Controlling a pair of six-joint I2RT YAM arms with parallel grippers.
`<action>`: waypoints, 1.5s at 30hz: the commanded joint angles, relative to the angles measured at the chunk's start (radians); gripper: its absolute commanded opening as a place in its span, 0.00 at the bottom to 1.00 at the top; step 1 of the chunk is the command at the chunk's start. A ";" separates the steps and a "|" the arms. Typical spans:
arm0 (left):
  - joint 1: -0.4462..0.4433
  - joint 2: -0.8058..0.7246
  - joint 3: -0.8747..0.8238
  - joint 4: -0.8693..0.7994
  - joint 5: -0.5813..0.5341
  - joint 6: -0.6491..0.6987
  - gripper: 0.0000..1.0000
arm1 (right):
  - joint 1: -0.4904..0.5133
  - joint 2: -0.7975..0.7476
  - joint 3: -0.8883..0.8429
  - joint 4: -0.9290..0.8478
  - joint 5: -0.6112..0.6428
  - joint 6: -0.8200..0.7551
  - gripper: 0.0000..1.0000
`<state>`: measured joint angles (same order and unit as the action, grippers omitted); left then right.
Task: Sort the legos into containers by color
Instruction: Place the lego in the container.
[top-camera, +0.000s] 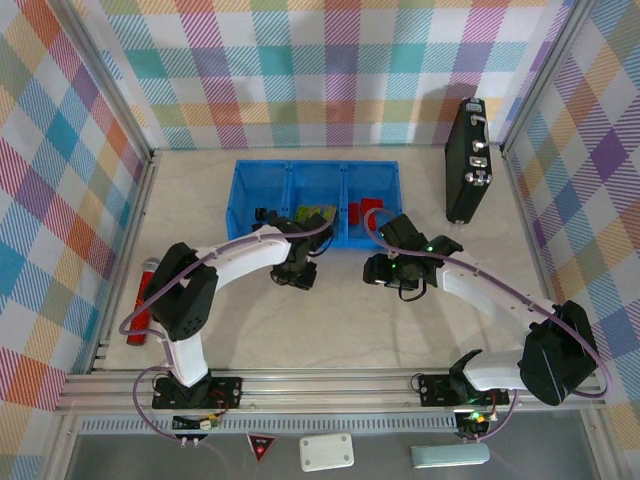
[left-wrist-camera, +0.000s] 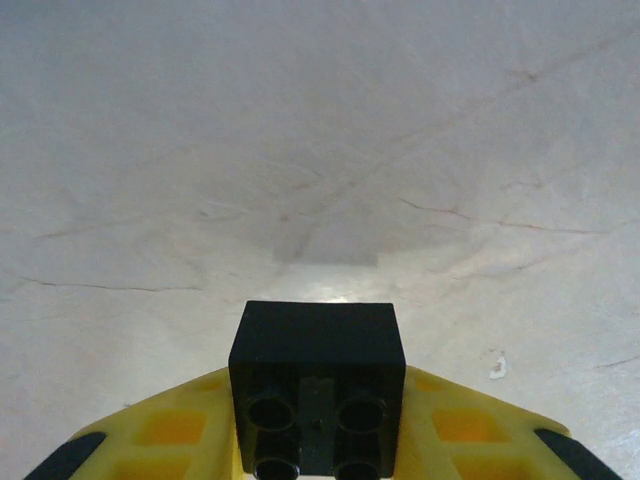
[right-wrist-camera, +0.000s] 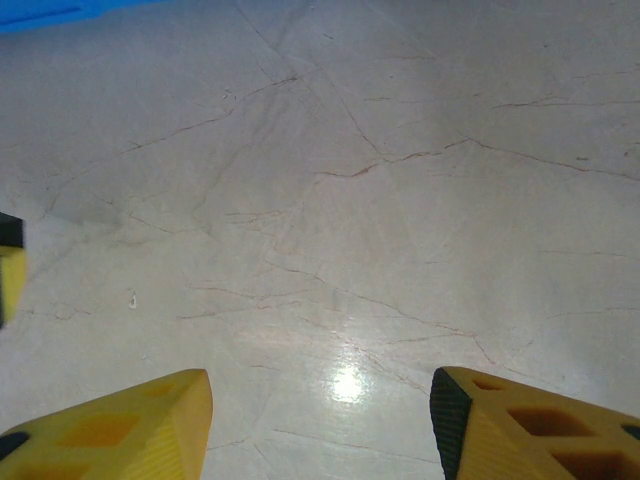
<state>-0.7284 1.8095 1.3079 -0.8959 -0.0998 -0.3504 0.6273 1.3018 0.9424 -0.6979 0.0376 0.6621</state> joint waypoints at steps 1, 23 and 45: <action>0.051 -0.054 0.040 -0.054 -0.021 0.041 0.32 | -0.005 -0.010 0.019 -0.024 0.012 -0.009 0.61; 0.373 0.051 0.320 -0.082 0.035 0.189 0.33 | -0.005 -0.052 -0.004 -0.054 0.020 0.008 0.62; 0.486 0.384 0.666 0.049 0.085 0.135 0.33 | -0.005 -0.032 0.007 -0.072 0.024 0.010 0.63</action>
<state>-0.2573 2.1612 1.9278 -0.8833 -0.0189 -0.1974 0.6273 1.2678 0.9424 -0.7437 0.0456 0.6662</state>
